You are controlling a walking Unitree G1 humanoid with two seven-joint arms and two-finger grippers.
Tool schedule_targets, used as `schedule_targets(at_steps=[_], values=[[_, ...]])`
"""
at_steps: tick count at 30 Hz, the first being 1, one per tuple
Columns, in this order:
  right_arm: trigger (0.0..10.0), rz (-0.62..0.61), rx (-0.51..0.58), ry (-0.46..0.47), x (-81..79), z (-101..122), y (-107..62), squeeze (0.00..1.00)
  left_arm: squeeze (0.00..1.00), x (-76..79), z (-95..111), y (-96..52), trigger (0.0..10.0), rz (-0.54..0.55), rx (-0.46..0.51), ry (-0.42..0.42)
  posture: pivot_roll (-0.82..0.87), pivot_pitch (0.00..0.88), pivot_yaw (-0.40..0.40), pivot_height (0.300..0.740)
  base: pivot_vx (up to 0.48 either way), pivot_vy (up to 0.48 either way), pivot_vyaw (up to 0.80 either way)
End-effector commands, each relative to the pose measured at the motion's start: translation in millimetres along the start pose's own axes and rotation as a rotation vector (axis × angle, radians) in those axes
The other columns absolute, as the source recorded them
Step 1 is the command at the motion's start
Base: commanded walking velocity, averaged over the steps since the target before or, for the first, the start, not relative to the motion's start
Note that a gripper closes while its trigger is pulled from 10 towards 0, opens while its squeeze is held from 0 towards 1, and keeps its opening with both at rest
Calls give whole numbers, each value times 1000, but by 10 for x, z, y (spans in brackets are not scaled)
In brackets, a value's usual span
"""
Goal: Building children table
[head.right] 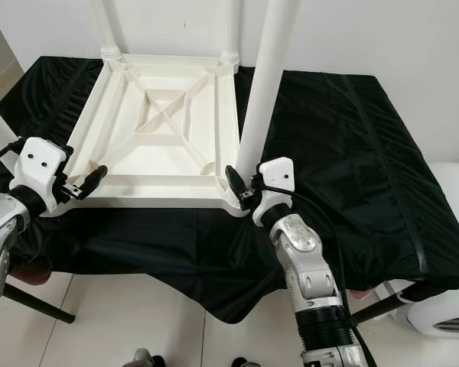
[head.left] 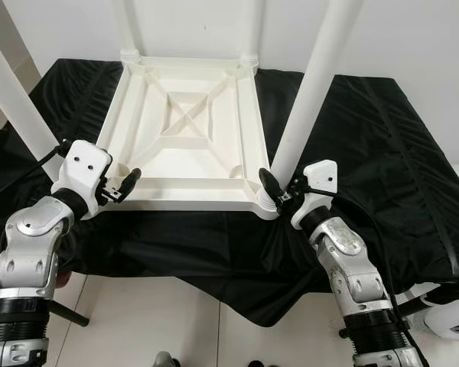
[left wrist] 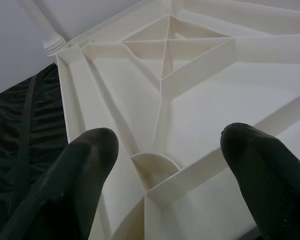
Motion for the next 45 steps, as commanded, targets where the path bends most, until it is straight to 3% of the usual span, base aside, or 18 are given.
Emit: schedule_targets(at_steps=[1,13,15,30,37,38,39,42,44,45], values=[[0,-386,29,-69,905,146,-386,0,0,-408,-269,-195,10000,183,-115,-13,-67,188,26,740,0,0,0],[0,-503,44,-117,1172,297,-653,0,0,-376,-259,-169,10000,163,-109,-11,-74,195,40,740,0,0,0],[0,-525,44,-139,1215,349,-757,0,0,-360,-249,-145,10000,155,-104,-14,-85,198,50,740,0,0,0],[0,-598,56,-185,1393,512,-924,0,0,-146,-150,-61,10000,82,-60,-10,-87,194,57,740,0,0,0],[0,-603,45,-210,1437,557,-991,0,0,24,-117,-47,10000,42,-44,-23,-91,187,53,740,0,0,0],[0,-618,47,-219,1499,600,-1020,0,0,170,-68,-20,10000,0,-25,-19,-99,178,53,740,0,0,0],[0,-618,47,-219,1499,600,-1020,0,0,170,-68,-20,10000,0,-25,-19,-99,178,53,740,0,0,0],[0,-609,44,-222,1522,612,-1003,0,0,372,15,20,10000,-55,8,-27,-104,172,54,740,0,0,0],[0,-609,44,-222,1522,612,-1003,0,0,372,15,20,10000,-55,8,-27,-104,172,54,740,0,0,0],[3922,-594,31,-212,1496,576,-968,0,0,393,9,32,10000,-57,5,-38,-104,164,49,740,0,0,0]])
Point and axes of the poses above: a point about 5 cm out from each wrist's last joint towards the gripper, its own y axis pointing out of the wrist towards the gripper, its own z axis along the axis of the wrist's last joint, x = y × z, the point moved 5 cm from there along y, pointing out of the wrist towards the gripper, and after that the axes turned 6 degrees about y, right-handed, at the moved point
